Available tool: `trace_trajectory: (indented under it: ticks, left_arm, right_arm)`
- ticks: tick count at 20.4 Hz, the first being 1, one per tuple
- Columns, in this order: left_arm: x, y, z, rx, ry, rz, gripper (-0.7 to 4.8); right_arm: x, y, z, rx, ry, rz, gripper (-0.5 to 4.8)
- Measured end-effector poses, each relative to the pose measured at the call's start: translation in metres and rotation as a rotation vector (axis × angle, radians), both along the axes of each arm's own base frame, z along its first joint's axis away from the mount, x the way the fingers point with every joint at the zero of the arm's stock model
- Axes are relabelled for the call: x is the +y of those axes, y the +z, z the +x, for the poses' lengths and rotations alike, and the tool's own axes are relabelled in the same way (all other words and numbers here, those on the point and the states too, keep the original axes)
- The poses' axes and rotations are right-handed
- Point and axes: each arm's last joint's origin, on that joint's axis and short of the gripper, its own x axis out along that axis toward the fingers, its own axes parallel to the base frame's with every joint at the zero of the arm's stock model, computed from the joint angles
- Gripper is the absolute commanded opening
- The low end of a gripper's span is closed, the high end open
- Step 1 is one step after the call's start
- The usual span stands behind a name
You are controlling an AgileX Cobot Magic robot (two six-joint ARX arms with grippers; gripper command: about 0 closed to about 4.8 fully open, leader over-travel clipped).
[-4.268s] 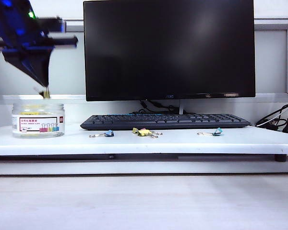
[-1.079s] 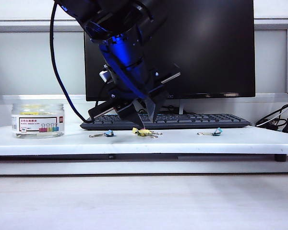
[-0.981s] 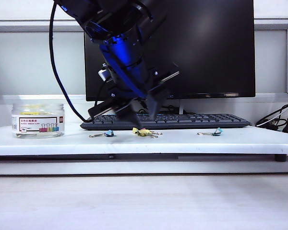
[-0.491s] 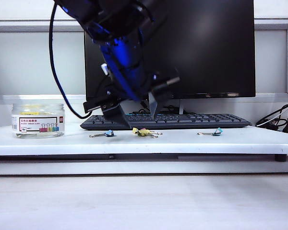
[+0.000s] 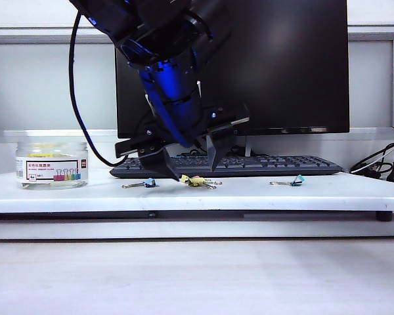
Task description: Pick up the clips with the largest number of clips of the same color on the table and place them in a round transparent plastic box.
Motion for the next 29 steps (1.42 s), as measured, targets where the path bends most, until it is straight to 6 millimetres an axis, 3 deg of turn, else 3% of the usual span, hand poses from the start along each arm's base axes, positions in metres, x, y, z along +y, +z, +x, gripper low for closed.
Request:
trace_trajectory:
  ticks: [5,12,18,22,29]
  left_arm:
    - [-0.004,-0.011,0.005,-0.010,0.040,-0.012,2.82]
    - [-0.011,-0.002,0.013,-0.044,0.102,0.018,2.45]
    - [-0.011,-0.011,0.013,-0.017,0.106,0.049,2.46]
    - [-0.011,-0.013,0.014,-0.019,0.111,0.054,2.84]
    - [-0.014,-0.012,0.016,-0.029,0.096,0.017,3.01]
  right_arm:
    - [0.000,0.000,0.000,0.000,0.001,0.000,0.63]
    - [0.000,0.000,0.000,0.002,0.001,0.003,0.63]
    - [0.000,0.000,0.000,0.002,0.000,0.003,0.63]
    - [0.000,0.000,0.000,0.002,0.000,0.003,0.63]
    - [0.000,0.000,0.000,0.002,-0.004,0.003,0.63]
